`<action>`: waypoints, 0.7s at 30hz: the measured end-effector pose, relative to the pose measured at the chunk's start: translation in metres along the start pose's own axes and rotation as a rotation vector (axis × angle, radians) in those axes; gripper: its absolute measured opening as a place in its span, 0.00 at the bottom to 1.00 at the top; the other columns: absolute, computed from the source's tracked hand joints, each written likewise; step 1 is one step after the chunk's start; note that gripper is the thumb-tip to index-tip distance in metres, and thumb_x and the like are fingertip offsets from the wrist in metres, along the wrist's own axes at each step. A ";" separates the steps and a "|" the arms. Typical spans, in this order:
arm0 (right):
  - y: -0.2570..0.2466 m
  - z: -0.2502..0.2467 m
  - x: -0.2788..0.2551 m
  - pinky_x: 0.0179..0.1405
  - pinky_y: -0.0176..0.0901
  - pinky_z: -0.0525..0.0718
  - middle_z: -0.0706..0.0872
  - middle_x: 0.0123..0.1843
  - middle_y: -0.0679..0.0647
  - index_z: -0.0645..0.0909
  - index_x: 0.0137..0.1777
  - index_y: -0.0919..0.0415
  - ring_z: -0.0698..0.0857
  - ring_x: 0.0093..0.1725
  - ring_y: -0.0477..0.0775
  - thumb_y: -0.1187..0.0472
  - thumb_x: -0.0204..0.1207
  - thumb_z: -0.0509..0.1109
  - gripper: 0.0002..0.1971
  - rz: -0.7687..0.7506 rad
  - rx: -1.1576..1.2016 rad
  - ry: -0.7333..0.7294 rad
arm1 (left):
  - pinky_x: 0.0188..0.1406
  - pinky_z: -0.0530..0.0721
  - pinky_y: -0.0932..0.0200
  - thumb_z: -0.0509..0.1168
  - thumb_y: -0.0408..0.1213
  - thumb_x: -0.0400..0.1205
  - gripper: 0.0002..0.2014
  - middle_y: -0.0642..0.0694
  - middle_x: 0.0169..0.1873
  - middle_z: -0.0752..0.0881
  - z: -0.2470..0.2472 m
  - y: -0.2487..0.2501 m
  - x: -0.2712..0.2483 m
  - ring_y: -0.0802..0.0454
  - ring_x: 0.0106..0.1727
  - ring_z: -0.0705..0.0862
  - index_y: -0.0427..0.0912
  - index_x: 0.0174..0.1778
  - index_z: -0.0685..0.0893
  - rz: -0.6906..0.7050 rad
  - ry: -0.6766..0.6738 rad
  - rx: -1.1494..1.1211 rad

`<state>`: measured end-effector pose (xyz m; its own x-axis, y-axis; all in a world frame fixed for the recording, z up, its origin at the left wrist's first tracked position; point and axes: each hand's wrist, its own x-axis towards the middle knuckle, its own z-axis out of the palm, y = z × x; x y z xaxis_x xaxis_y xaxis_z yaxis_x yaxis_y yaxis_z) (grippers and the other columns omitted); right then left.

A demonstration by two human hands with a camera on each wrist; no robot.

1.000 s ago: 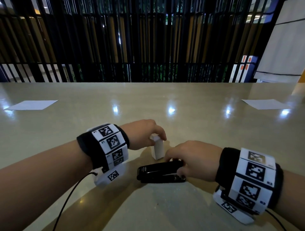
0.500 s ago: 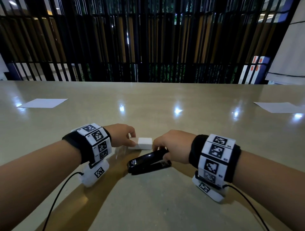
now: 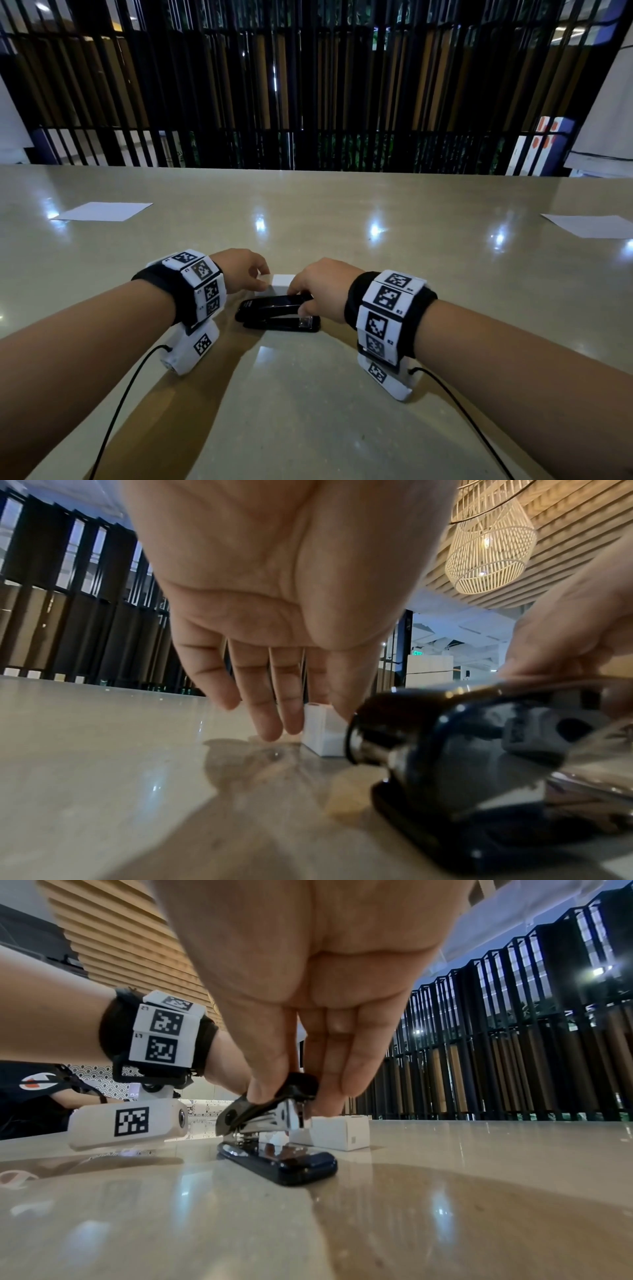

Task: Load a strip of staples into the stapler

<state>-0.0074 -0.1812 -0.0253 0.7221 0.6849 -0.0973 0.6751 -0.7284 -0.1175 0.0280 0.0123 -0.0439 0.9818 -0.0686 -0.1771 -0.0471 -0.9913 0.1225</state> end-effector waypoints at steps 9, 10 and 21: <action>0.000 0.001 0.007 0.61 0.50 0.83 0.87 0.62 0.56 0.80 0.70 0.56 0.85 0.59 0.58 0.55 0.78 0.71 0.21 -0.002 0.005 -0.006 | 0.58 0.77 0.56 0.67 0.44 0.80 0.17 0.47 0.56 0.85 0.000 -0.006 0.009 0.48 0.60 0.83 0.47 0.64 0.83 0.021 -0.010 -0.014; -0.001 0.001 0.007 0.60 0.49 0.83 0.87 0.62 0.56 0.80 0.70 0.56 0.85 0.59 0.58 0.55 0.78 0.71 0.20 -0.003 0.001 -0.008 | 0.59 0.78 0.55 0.67 0.44 0.80 0.17 0.48 0.55 0.85 0.000 -0.006 0.009 0.48 0.60 0.83 0.47 0.64 0.83 0.017 -0.010 -0.009; 0.018 -0.005 0.001 0.61 0.46 0.79 0.84 0.67 0.52 0.74 0.75 0.54 0.83 0.62 0.54 0.48 0.80 0.66 0.24 0.076 0.047 0.038 | 0.69 0.76 0.53 0.57 0.33 0.83 0.19 0.42 0.69 0.81 -0.020 0.013 0.018 0.45 0.68 0.80 0.38 0.71 0.77 -0.042 0.041 0.016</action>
